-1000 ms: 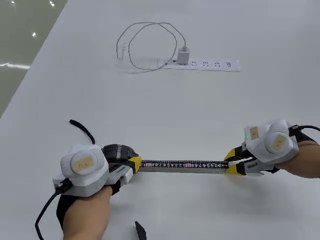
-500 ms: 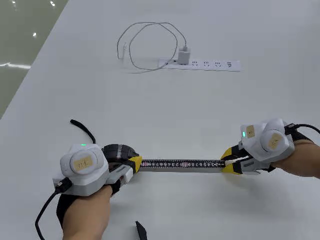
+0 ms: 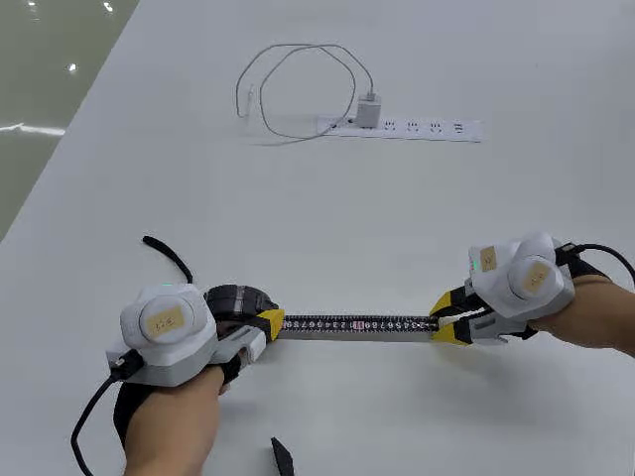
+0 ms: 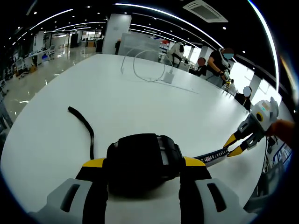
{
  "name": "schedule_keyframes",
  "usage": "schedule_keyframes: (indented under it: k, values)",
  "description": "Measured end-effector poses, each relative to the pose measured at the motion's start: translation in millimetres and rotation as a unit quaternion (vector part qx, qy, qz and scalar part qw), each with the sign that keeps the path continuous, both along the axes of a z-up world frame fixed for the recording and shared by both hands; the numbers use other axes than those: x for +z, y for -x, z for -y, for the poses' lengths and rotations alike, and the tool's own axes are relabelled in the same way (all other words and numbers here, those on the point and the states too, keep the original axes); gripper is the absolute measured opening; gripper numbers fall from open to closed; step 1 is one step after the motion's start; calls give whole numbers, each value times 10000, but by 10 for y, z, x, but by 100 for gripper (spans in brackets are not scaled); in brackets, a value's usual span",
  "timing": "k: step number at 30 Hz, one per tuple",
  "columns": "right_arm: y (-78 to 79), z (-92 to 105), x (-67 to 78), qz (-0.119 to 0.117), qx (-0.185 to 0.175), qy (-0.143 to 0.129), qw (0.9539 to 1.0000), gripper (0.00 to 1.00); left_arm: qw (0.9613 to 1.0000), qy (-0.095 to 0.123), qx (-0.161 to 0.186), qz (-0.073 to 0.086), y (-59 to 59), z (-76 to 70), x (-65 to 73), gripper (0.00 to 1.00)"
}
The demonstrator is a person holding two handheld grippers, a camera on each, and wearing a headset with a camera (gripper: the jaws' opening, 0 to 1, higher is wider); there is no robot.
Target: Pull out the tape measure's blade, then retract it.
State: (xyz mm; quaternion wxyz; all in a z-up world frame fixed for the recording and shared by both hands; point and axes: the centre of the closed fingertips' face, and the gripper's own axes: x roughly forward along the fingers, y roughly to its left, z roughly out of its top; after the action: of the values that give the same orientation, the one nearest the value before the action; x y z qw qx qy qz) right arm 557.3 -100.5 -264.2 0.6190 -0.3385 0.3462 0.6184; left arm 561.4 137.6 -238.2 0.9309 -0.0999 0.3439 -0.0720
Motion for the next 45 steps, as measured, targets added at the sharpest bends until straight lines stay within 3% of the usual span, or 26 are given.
schedule_keyframes:
  k: [45]
  values:
    - [-10,-369,32,-96,43,-275,9996,10,9999,143,-14,-35,-9,-4,-13,58]
